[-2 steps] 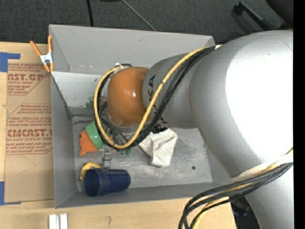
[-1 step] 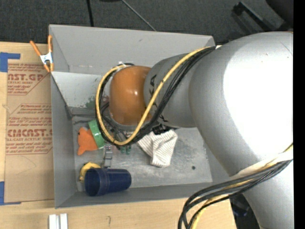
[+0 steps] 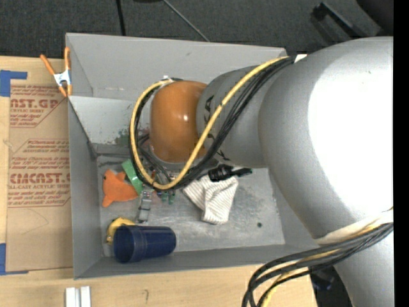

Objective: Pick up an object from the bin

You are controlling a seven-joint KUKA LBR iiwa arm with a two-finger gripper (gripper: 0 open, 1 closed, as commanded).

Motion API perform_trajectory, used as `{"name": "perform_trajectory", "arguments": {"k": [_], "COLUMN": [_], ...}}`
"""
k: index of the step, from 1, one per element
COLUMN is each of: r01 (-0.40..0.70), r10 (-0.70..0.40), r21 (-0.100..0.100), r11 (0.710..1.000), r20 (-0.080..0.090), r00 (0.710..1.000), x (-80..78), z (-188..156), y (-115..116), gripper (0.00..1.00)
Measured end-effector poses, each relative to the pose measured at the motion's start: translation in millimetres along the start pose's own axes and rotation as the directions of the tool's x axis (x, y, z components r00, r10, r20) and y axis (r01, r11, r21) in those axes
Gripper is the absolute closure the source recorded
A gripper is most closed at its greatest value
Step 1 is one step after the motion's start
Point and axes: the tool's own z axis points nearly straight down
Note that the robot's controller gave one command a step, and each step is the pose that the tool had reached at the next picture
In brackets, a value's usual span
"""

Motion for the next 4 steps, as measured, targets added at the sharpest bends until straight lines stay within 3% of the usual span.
{"name": "perform_trajectory", "arguments": {"k": [1,2,3,4], "r01": [0.148,0.147,0.155,0.131], "r10": [-0.148,-0.147,-0.155,-0.131], "r21": [0.000,-0.001,0.001,-0.002], "r11": [0.989,0.989,0.988,0.991], "r20": [0.002,0.002,-0.002,0.004], "r00": [0.989,0.989,0.988,0.991], "x": [26.0,26.0,24.5,8.0], "z": [-16.9,-16.9,-50.5,-105.2], "y": [-2.7,-2.7,5.1,21.4], "gripper": [1.00,1.00,1.00,1.00]}}
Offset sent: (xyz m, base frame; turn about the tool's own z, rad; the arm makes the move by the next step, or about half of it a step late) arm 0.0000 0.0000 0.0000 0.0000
